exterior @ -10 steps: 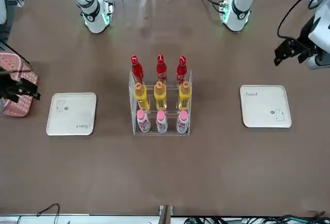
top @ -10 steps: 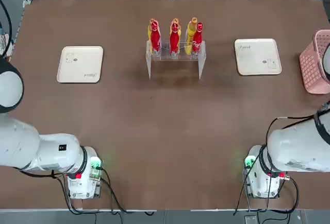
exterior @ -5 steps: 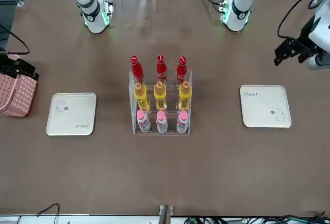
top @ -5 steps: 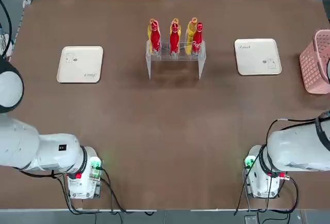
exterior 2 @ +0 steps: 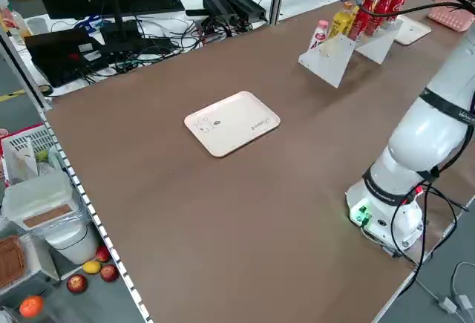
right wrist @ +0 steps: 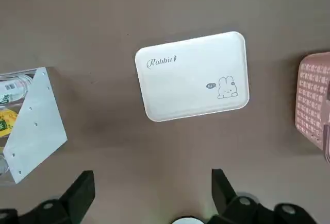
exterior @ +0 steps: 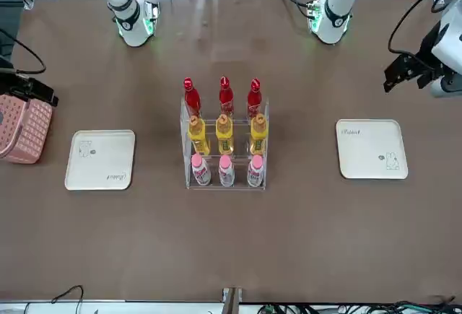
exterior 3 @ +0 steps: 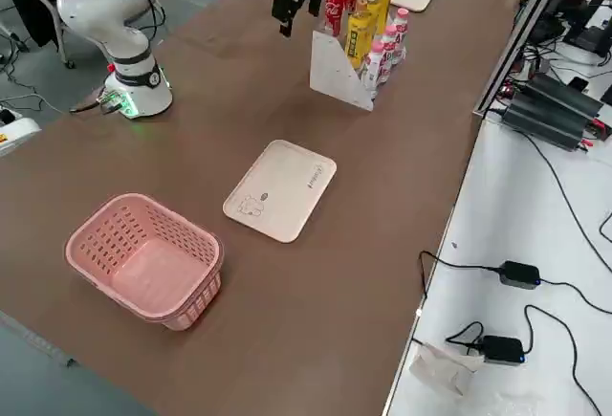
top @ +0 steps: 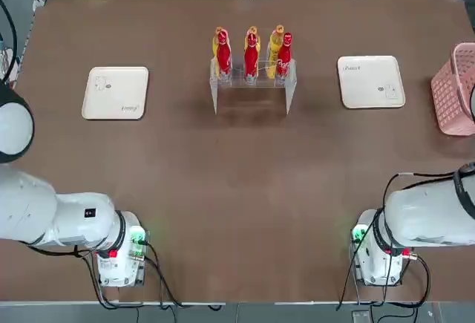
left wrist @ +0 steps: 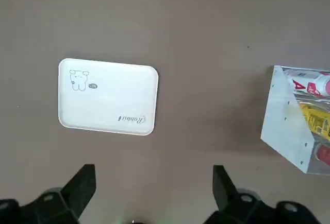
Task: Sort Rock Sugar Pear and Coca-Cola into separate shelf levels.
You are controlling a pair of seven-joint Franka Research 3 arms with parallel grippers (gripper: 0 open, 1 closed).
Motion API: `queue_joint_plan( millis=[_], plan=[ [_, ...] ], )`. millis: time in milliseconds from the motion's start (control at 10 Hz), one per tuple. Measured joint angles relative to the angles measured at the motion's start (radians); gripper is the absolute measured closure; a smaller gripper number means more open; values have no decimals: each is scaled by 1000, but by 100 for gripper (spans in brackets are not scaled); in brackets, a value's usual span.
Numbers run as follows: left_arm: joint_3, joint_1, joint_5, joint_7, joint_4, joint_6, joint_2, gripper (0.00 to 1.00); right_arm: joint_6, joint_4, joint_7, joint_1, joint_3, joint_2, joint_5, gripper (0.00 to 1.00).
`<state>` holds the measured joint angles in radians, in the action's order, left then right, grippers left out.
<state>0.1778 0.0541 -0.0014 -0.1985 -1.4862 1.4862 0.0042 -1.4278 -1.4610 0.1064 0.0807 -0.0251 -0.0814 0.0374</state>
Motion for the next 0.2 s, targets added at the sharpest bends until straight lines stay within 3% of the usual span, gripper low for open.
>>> queue_joint_plan(
  millis=[200],
  plan=[
    [0, -1, 0, 0, 0, 0, 0, 0, -4, 0, 0, -2, 3, 1, 0, 0]
  ],
)
